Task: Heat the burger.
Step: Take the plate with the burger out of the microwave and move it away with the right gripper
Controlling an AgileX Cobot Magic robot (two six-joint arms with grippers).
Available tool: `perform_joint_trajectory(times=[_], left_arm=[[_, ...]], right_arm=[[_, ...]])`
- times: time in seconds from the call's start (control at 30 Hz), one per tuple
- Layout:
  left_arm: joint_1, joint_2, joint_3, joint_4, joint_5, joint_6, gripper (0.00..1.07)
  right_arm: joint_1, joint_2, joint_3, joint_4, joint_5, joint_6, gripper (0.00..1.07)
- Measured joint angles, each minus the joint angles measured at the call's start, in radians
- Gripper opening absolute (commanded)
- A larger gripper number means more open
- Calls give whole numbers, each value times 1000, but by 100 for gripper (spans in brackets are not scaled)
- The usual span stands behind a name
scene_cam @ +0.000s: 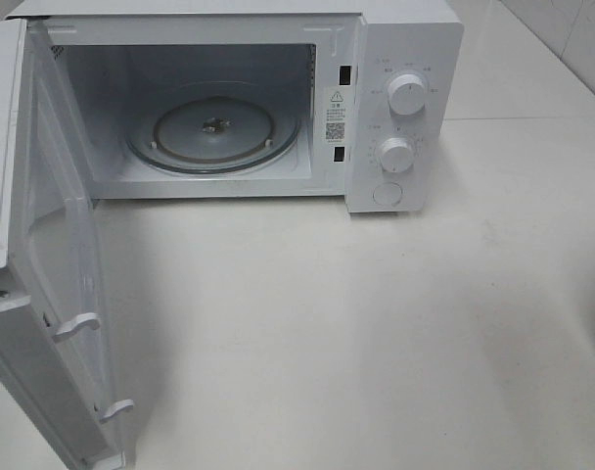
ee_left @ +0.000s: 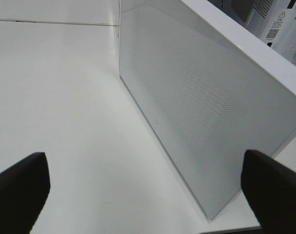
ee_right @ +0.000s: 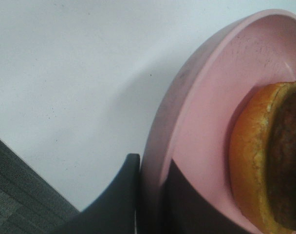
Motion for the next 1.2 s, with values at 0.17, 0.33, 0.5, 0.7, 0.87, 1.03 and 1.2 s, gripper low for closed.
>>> perform_joint_trajectory(times=[0.17, 0.33, 0.5, 0.7, 0.87, 1.03, 1.2], left_arm=[[0, 0, 0, 0, 0, 0, 100], [0, 0, 0, 0, 0, 0, 100], [0, 0, 0, 0, 0, 0, 100], [0, 0, 0, 0, 0, 0, 100], [0, 0, 0, 0, 0, 0, 100], [0, 0, 0, 0, 0, 0, 100], [0, 0, 0, 0, 0, 0, 100]], right_arm=[[0, 105, 0, -58, -9, 161, 0], [0, 186, 0, -108, -17, 274, 0], [0, 263, -2, -155, -28, 459, 0], [0, 364, -3, -205, -28, 676, 0], [0, 427, -3, -253, -34, 803, 0], [0, 497, -3, -292, -43, 934, 0], [0, 552, -3, -336, -57, 1038, 0]])
